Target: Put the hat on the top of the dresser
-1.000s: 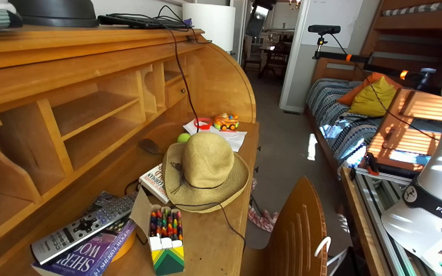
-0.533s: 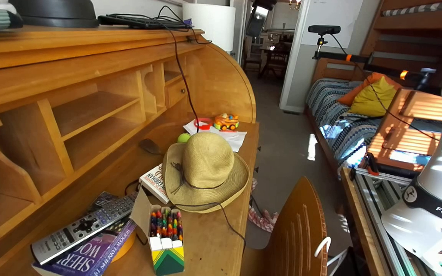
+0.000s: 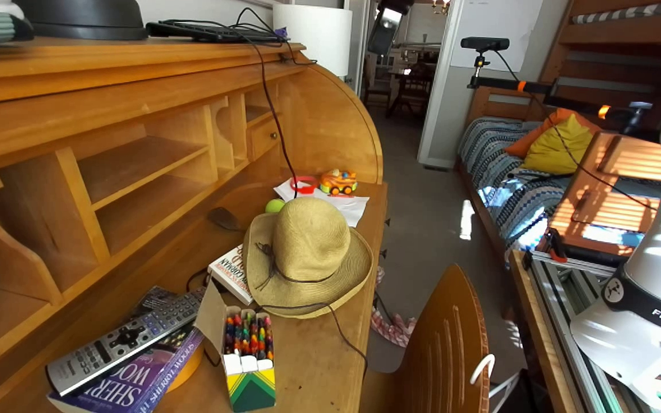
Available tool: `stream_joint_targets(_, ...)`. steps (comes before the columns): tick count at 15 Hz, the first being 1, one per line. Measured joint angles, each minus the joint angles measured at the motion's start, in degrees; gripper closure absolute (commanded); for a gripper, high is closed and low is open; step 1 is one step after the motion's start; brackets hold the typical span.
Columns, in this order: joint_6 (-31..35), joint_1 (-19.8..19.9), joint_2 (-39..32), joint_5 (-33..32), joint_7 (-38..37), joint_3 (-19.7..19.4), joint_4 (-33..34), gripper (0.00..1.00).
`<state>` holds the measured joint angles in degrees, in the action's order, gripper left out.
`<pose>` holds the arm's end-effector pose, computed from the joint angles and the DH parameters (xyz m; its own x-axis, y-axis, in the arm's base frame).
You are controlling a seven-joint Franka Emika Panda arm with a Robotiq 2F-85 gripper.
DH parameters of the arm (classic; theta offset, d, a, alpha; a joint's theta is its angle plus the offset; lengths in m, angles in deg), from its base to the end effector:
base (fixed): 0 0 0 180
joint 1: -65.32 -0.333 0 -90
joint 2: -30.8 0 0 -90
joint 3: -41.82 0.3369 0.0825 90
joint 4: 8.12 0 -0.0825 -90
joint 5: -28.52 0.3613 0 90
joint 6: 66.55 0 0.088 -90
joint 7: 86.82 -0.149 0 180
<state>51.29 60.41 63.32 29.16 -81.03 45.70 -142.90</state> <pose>0.3789 0.0633 0.5449 0.9341 0.2408 0.2636 0.2354 -0.9705 0.0523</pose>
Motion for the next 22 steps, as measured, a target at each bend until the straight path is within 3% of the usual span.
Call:
stream_joint_targets(6,0.57,0.53,-0.6,0.28,-0.21,-1.9,-0.39,0.0)
stream_joint_targets(12,6.85,0.69,-6.24,8.22,10.93,-13.03,-3.27,0.0)
stream_joint_targets(16,7.72,0.75,-14.33,16.41,20.55,-19.04,-3.04,0.0)
stream_joint_targets(22,6.57,3.91,-26.55,19.42,23.34,-19.64,0.79,0.0)
